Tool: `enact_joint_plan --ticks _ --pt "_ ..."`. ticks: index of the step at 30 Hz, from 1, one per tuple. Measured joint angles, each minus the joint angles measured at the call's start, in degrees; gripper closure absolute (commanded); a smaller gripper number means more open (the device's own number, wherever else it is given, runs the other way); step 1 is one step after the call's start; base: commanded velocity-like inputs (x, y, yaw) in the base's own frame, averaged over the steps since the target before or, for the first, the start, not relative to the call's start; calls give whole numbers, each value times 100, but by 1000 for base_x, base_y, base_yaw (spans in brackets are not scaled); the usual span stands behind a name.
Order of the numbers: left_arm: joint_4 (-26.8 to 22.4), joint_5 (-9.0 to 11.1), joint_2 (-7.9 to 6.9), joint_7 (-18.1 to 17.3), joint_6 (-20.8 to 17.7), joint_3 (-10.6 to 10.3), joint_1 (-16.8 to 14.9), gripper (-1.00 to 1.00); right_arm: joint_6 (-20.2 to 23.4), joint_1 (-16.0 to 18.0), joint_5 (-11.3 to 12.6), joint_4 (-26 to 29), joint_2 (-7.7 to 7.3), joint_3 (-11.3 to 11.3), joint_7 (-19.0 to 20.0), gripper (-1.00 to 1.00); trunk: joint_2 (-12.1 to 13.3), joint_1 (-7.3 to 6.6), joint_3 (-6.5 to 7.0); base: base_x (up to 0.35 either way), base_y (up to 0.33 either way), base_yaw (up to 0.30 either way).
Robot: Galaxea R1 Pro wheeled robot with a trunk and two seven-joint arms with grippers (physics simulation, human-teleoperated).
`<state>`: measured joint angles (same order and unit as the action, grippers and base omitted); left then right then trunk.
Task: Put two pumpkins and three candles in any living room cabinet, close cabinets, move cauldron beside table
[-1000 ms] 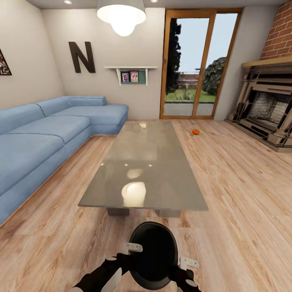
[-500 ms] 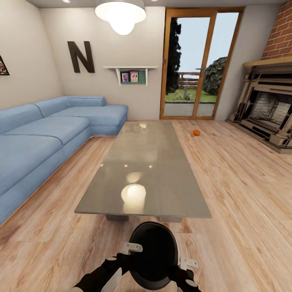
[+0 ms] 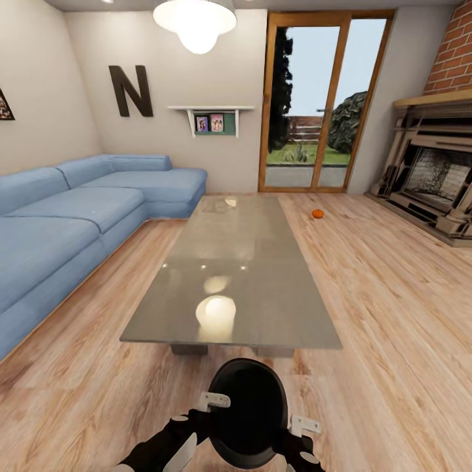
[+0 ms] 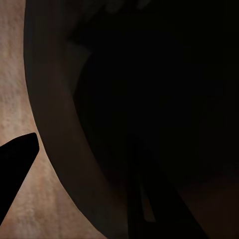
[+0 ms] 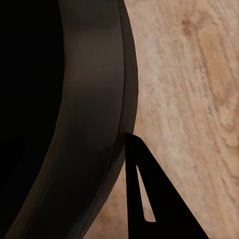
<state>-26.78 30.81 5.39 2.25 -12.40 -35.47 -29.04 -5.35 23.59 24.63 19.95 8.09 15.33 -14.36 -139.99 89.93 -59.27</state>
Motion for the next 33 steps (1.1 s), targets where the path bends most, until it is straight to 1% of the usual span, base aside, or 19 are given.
enact_joint_plan --ticks 8,16,33 --pt "0 -6 3 2 0 5 0 100 1 3 -4 -3 0 -2 1 100 -321 176 -144 0 0 0" --pt "-9 1 -2 4 1 -2 -1 100 0 0 1 10 0 1 -3 100 -322 176 -144 2 0 0" --pt "-11 -6 -1 6 -4 2 -1 100 0 1 -1 7 -1 -2 0 100 -322 176 -144 48 0 0"
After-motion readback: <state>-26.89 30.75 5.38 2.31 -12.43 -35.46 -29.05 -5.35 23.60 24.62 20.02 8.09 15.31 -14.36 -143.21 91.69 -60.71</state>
